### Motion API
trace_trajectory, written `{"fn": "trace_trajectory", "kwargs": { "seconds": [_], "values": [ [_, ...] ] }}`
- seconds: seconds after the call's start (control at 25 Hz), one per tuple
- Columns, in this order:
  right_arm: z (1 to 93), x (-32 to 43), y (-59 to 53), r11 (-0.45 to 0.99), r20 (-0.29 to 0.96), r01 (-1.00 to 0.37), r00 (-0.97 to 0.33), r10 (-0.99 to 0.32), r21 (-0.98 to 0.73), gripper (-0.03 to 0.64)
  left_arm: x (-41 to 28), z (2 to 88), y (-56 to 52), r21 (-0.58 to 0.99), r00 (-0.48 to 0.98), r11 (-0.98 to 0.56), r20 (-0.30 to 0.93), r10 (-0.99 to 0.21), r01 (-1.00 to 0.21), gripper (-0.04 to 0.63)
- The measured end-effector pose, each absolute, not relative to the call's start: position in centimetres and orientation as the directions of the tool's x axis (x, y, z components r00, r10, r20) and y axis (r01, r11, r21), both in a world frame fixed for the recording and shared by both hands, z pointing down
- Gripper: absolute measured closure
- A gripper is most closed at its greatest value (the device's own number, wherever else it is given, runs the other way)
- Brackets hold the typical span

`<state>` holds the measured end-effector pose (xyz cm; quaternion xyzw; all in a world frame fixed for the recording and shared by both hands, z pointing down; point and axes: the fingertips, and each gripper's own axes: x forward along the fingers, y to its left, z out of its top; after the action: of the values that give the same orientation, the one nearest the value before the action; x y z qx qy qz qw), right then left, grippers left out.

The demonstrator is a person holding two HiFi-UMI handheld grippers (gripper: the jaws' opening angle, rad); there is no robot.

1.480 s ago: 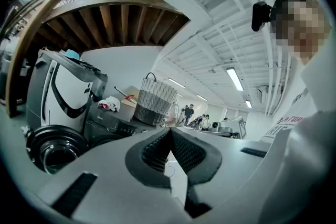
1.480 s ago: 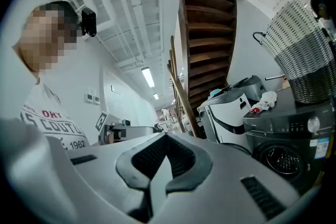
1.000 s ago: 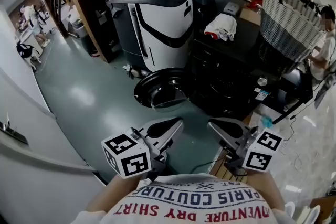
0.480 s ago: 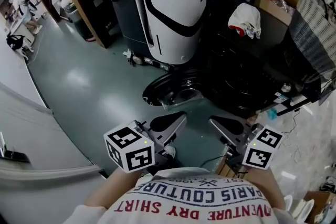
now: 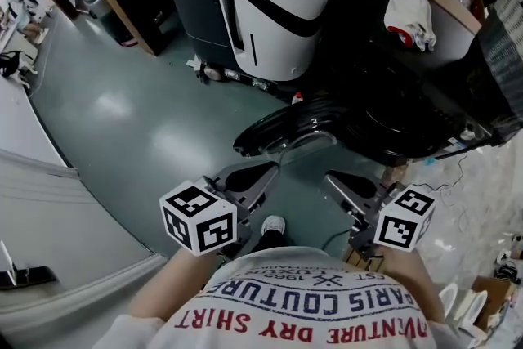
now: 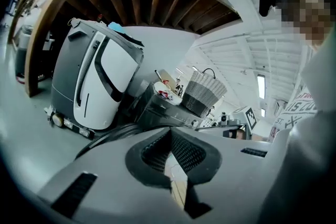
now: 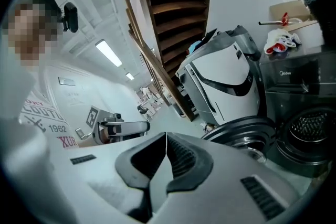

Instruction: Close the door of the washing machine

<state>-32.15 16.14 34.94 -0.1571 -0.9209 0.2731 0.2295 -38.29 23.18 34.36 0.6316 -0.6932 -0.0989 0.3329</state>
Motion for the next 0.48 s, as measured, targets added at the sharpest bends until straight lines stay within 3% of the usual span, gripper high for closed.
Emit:
{"fn": "trace_trajectory", "kwargs": {
  "seconds": [0.48],
  "values": [
    [39.7, -35.9, 14.6, 0.791, 0.405, 0.034, -0.845, 0.349, -0.611, 0.594, -45.4, 41.1, 23.9, 0.515, 0.017, 0.232, 0.434, -0.901, -0.825, 0.571]
  ]
}}
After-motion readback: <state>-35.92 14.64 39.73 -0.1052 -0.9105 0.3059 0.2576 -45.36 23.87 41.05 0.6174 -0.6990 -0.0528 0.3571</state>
